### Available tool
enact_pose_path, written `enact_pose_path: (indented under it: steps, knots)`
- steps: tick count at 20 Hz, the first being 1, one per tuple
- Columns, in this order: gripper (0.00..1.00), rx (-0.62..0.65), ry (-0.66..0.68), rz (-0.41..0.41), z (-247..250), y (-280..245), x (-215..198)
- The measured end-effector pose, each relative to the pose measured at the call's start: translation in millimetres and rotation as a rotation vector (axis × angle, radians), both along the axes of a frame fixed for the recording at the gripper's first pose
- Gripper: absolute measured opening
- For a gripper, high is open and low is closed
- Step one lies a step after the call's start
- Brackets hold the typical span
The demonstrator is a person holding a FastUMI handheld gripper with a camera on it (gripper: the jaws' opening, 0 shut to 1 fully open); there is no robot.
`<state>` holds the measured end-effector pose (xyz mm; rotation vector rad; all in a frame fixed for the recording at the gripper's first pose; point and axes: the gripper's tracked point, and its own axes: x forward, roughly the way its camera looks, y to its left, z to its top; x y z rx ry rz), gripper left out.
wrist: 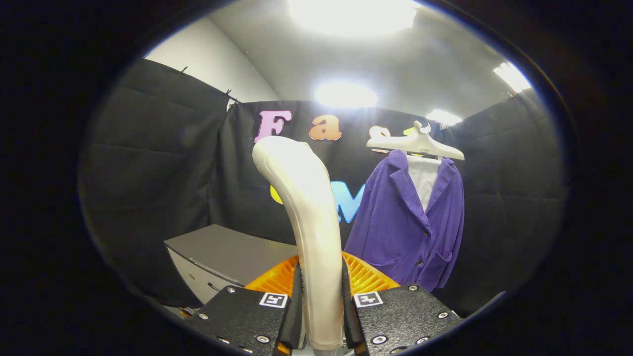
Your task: Iron the clothes twice with a garment steamer, once on the left side and once on the right side.
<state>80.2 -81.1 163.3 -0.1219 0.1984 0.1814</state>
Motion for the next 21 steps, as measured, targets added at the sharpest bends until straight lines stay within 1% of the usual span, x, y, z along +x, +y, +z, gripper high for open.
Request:
enact_pose_path:
  steps: [2,4,7,10,17,21]
  knots:
    - [0.34,-0.023,-0.022,-0.012,-2.5,13.3,-4.6]
    - [0.34,-0.031,-0.015,-0.043,-17.2,18.6,-10.5]
    - [0.34,-0.056,0.019,-0.083,-37.4,22.8,-20.5]
    - [0.34,-0.088,0.05,-0.144,-45.5,20.3,-23.5]
    - [0.34,-0.064,0.008,-0.194,-32.3,24.5,-19.2]
    - [0.34,-0.06,0.03,-0.213,-45.8,25.4,-22.5]
